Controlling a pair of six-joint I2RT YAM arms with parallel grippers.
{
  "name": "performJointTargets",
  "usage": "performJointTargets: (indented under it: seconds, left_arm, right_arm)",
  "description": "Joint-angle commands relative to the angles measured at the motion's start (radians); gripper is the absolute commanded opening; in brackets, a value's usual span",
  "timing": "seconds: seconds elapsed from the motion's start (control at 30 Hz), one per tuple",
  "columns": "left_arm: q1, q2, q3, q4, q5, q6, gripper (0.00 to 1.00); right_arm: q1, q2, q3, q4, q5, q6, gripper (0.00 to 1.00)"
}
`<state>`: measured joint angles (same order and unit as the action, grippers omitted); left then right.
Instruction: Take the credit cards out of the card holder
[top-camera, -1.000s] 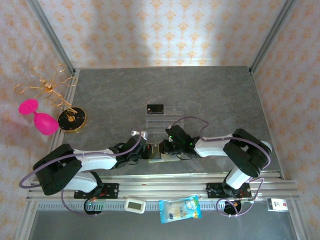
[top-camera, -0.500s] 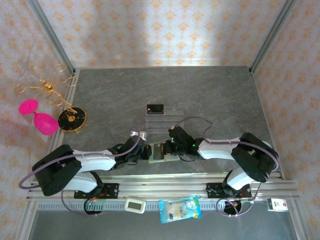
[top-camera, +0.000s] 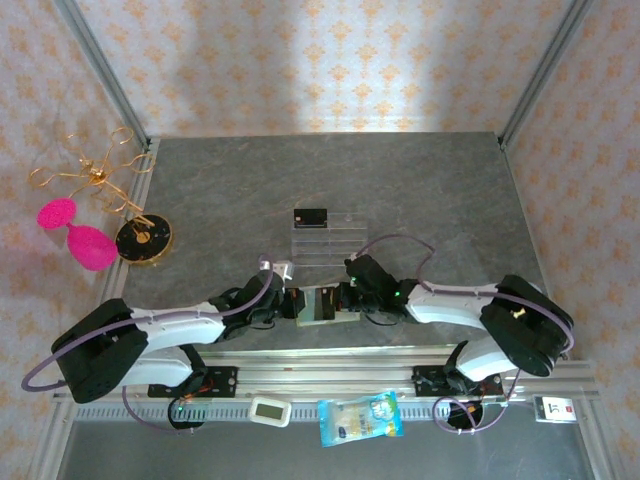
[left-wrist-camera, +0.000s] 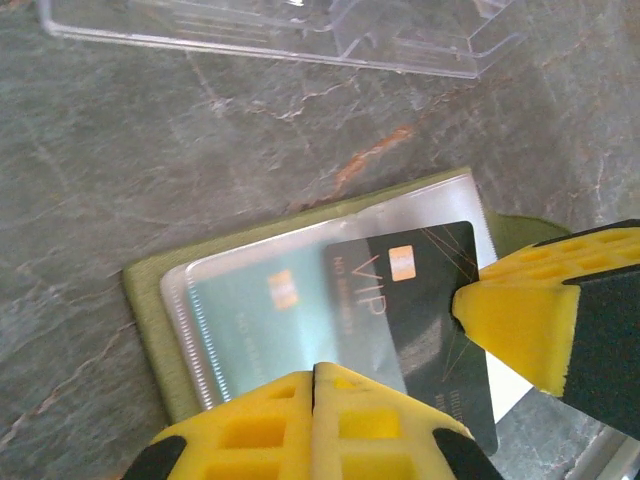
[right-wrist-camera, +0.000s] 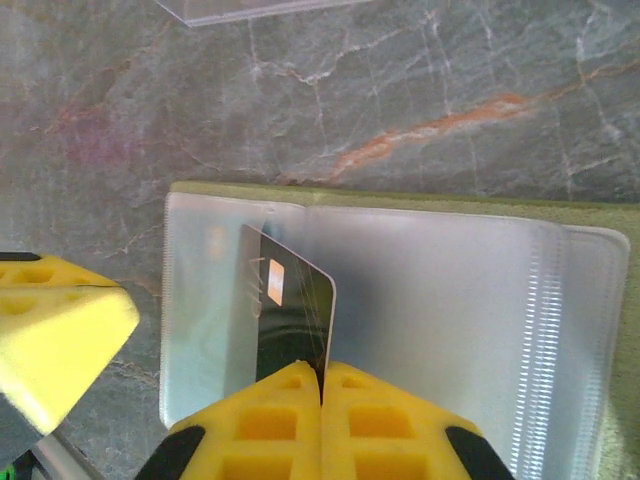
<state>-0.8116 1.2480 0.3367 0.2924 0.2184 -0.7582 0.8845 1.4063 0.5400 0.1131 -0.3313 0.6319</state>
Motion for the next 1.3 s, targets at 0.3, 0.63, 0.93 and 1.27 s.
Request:
performJointTargets:
  seconds: [0.3,0.63,0.93,1.27]
  left_arm:
    - [-0.004,0.065,0.031,0.005,0.026,0.014,0.12]
    - [0.012,-0.119,0.055,-0.136,-0.038,0.039,0.32]
    - [0.012,-0.312,0.044,-0.268,-0.114,0.016,0.74]
    - [0.016,-0.398,0.113,-0.426,-0.257,0.062,0.99]
  right_arm:
    - [-0.005,-0.198,0.007,-0.177,0.128,-0.084,0.0]
    - [-0.021,-0.298,0.194,-0.23,0.109,-0.356,0.0]
    - [-0.153,-0.093,0.572,-0.229,0.001,-0.669,0.0]
    - [-0.289,0.195,1.0,-0.521,-0.303,-1.097,0.0]
